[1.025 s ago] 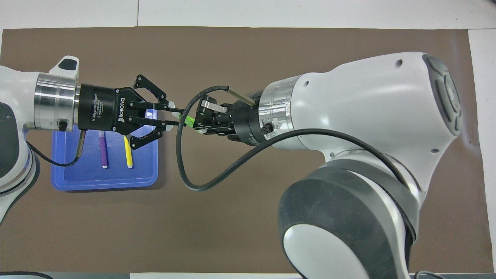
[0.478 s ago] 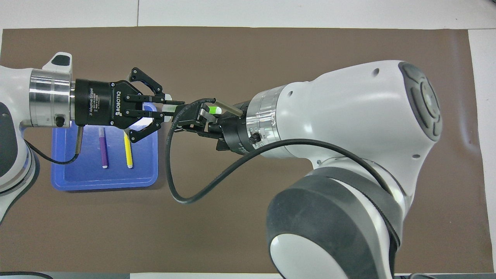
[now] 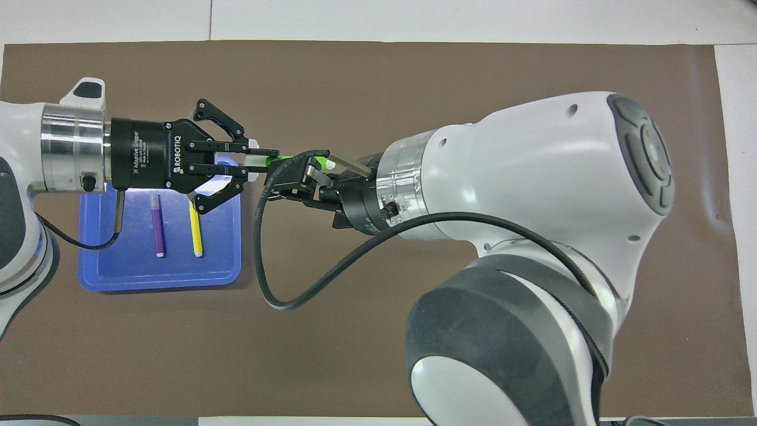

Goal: Right arm passes pens to left for tray arrangement
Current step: 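Close the left gripper on the green pen and open the right gripper, then lower the green pen into the tray while the right gripper returns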

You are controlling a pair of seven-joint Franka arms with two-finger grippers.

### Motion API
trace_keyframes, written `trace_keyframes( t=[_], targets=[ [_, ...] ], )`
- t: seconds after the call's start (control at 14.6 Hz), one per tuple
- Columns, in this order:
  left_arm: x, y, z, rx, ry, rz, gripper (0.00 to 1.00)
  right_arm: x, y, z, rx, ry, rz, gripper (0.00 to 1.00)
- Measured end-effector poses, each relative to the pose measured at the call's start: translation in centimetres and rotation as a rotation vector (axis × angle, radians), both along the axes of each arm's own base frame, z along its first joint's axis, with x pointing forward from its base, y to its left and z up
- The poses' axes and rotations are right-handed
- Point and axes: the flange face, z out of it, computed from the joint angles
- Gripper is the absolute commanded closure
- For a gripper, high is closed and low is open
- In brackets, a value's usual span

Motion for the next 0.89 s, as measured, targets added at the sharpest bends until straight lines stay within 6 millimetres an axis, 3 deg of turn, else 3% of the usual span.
trace_keyframes(
  t=[0.27,0.55,0.89],
  targets=[
    [1.0,4.7,-0.9,0.071,-0.062,0.015,1.0,1.1,-2.6,-0.5,-0.14,-0.045,0.001,0.0],
    [0.9,9.3,-3.8,0.164,-0.126,-0.056,1.0,3.1,-7.8,-1.1,-0.304,-0.065,-0.029,0.0],
    [0.4,17.7,-8.5,0.312,-0.203,-0.219,1.0,5.7,-14.8,-1.8,-0.427,-0.111,0.02,0.0]
  ],
)
